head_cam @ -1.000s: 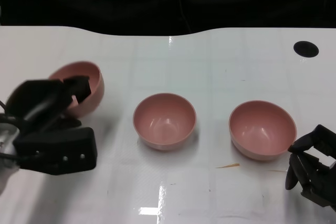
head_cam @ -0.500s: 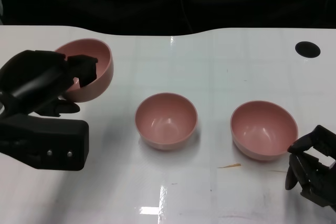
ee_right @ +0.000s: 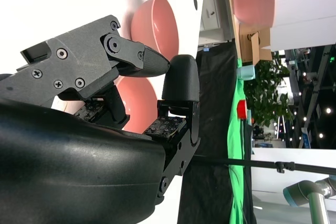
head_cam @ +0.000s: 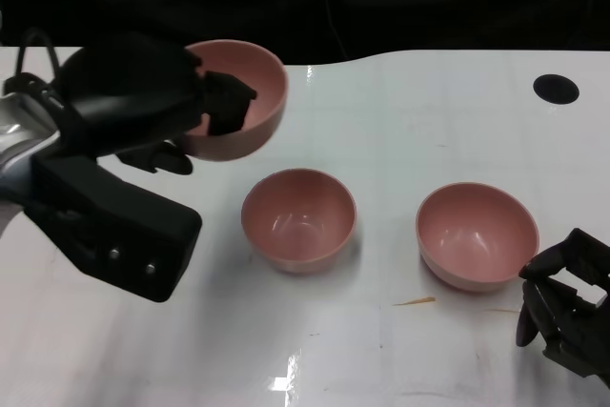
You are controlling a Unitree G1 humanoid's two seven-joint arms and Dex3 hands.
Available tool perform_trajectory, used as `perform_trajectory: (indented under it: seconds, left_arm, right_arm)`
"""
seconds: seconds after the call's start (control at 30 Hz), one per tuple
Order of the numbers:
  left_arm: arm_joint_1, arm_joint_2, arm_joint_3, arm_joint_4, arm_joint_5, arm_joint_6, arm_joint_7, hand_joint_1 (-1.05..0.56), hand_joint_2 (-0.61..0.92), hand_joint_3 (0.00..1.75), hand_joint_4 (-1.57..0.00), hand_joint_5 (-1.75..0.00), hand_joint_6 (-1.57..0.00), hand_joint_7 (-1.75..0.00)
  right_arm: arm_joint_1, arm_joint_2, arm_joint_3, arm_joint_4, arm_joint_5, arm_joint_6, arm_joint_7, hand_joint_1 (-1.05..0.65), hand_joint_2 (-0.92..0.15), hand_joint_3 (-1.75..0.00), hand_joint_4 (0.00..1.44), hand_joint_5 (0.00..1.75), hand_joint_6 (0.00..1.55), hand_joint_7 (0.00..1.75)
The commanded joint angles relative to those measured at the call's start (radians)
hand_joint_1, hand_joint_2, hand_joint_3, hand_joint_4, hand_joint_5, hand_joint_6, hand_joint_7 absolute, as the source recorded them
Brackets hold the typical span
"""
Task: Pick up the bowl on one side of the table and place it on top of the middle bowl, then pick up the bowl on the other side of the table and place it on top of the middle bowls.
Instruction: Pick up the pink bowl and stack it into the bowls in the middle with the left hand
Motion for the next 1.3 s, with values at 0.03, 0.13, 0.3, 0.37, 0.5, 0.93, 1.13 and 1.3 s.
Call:
perform_trajectory:
  seconds: [0.03, 0.13, 0.3, 0.37, 0.5, 0.93, 1.13, 1.3]
  left_arm:
    - [-0.049, -0.026, -0.031, 0.056, 0.012, -0.036, -0.009, -0.18, 0.92, 0.15, -1.05, -0.7, -1.03, -0.53]
    - [-0.07, -0.054, -0.049, 0.088, 0.02, -0.037, -0.014, -0.18, 0.92, 0.14, -1.06, -0.73, -1.06, -0.51]
    - [-0.086, -0.104, -0.081, 0.168, 0.052, -0.075, 0.039, -0.12, 0.92, 0.07, -0.73, -1.67, -0.61, -1.59]
    - [-0.091, -0.117, -0.089, 0.198, 0.061, -0.094, 0.059, -0.11, 0.92, 0.07, -0.72, -1.73, -0.59, -1.65]
    - [-0.091, -0.141, -0.109, 0.233, 0.09, -0.105, 0.078, -0.13, 0.92, 0.07, -0.76, -1.53, -0.72, -1.23]
    - [-0.086, -0.208, -0.151, 0.315, 0.135, -0.135, 0.152, -0.14, 0.92, 0.05, -0.72, -1.72, -0.68, -1.39]
    - [-0.076, -0.206, -0.155, 0.317, 0.136, -0.141, 0.156, -0.12, 0.92, 0.04, -0.7, -1.75, -0.6, -1.59]
    - [-0.069, -0.204, -0.158, 0.314, 0.145, -0.133, 0.16, -0.12, 0.92, 0.04, -0.72, -1.65, -0.63, -1.5]
  right_arm:
    - [0.007, 0.005, 0.0, -0.015, 0.0, -0.007, -0.008, -0.18, -0.76, -0.66, 0.82, 1.75, 0.71, 1.52]
    - [0.01, 0.011, 0.004, -0.018, -0.008, -0.014, -0.012, -0.18, -0.77, -0.66, 0.82, 1.75, 0.71, 1.52]
    - [0.018, 0.016, 0.01, -0.034, -0.01, -0.008, -0.013, -0.18, -0.78, -0.66, 0.82, 1.75, 0.72, 1.52]
    - [0.022, 0.02, 0.013, -0.039, -0.011, -0.01, -0.015, -0.18, -0.78, -0.66, 0.82, 1.75, 0.72, 1.51]
    - [0.024, 0.023, 0.019, -0.037, -0.027, -0.026, -0.02, -0.2, -0.78, -0.65, 0.82, 1.75, 0.72, 1.51]
    - [0.033, 0.042, 0.045, -0.05, -0.035, -0.029, -0.043, -0.2, -0.79, -0.62, 0.81, 1.75, 0.72, 1.51]
    - [0.038, 0.054, 0.055, -0.062, -0.051, -0.024, -0.058, -0.2, -0.8, -0.61, 0.81, 1.75, 0.72, 1.53]
    - [0.044, 0.057, 0.063, -0.075, -0.051, -0.016, -0.066, -0.2, -0.8, -0.61, 0.82, 1.75, 0.72, 1.53]
